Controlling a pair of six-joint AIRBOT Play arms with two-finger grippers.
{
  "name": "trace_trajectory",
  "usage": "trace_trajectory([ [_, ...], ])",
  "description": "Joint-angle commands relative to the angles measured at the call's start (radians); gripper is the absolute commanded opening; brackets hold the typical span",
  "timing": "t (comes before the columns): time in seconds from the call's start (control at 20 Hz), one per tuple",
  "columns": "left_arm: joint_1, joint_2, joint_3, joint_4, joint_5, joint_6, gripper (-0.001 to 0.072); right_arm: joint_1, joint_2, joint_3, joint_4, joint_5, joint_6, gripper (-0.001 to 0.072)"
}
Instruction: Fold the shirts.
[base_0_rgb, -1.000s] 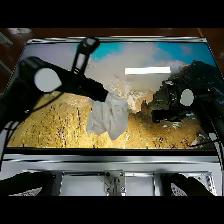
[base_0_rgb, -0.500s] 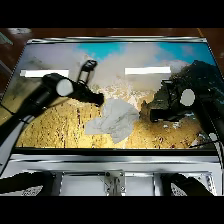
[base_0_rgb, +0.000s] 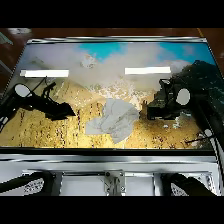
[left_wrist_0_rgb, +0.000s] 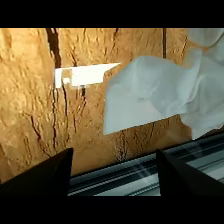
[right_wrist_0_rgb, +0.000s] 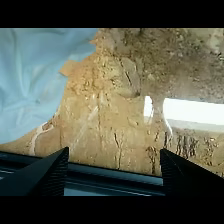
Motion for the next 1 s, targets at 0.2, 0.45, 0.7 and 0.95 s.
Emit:
trace_trajectory([
  [0.2,-0.159,-0.177,-0.058,-0.187,0.273,0.074,0.0684,0.001,-0.061,-0.001,0.045,-0.006,0.001,0.0682],
  [0.45,-0.24,-0.317,0.071,-0.267,0.283,0.14,0.0684,0.001,-0.061,-0.001,0.088,-0.003,0.002,0.0682],
  [0.7,-0.287,-0.376,0.143,-0.28,0.245,0.13,0.0491,0.001,-0.061,-0.001,0.111,-0.003,0.002,0.0682],
  [0.95,-0.242,-0.373,0.148,-0.28,0.149,0.159,0.0039,0.0,-0.08,-0.032,0.124,-0.047,0.002,0.0682],
])
